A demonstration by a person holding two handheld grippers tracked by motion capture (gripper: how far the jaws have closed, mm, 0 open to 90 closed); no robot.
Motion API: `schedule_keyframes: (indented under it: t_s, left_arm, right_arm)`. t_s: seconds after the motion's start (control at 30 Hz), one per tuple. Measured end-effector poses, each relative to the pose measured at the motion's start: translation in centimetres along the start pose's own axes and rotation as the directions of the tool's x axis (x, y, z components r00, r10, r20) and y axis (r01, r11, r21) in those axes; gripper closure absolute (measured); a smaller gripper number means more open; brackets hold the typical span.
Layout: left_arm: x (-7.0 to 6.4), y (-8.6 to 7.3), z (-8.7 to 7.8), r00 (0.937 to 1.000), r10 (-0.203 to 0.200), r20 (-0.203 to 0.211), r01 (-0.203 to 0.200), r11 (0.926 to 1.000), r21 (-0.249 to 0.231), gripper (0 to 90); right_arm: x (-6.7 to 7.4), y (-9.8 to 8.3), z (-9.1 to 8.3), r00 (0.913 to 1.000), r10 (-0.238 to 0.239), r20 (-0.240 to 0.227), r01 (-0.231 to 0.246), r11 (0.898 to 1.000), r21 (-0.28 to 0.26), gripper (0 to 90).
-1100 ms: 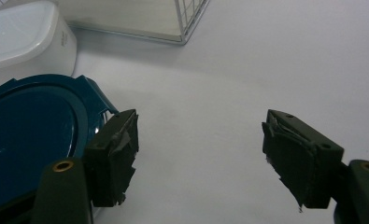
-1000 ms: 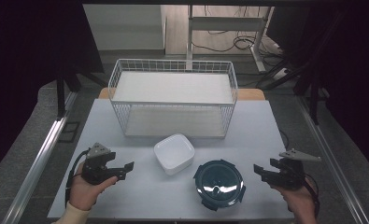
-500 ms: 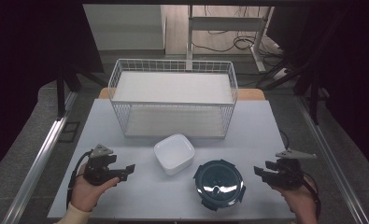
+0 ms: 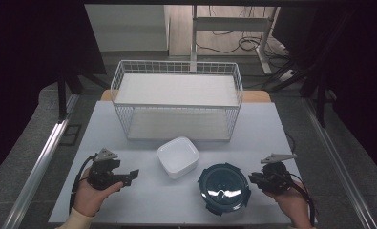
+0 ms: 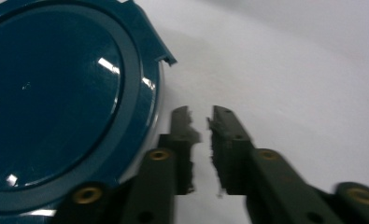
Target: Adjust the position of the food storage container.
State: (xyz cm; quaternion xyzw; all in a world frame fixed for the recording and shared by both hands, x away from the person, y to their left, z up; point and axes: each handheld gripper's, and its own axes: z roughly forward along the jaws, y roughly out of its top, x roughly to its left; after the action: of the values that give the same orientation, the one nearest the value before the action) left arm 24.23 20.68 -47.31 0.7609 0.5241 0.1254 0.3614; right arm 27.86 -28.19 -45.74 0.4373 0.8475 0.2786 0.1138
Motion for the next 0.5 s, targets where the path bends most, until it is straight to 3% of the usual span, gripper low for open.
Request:
schedule_keyframes:
  t_s: [0.1, 0.2, 0.5]
  left_arm:
    - [-0.1, 0.0, 0.2, 1.0000, 0.005, -0.001, -0.005, 0.9999, 0.010, 19.2]
    - [-0.2, 0.0, 0.2, 1.0000, 0.007, -0.001, -0.007, 0.9999, 0.012, 19.3]
    - [-0.1, -0.1, 0.4, 1.0000, 0.008, 0.000, -0.008, 0.9998, 0.020, 19.3]
  right_arm:
    - [0.3, 0.7, 0.4, 0.9994, -0.034, -0.004, 0.034, 0.999, 0.015, 89.0]
    - [0.7, 1.3, 0.7, 0.9981, -0.061, -0.011, 0.062, 0.998, 0.028, 89.5]
    - [1.7, 3.2, 1.9, 0.9900, -0.137, 0.035, 0.134, 0.988, 0.076, 89.8]
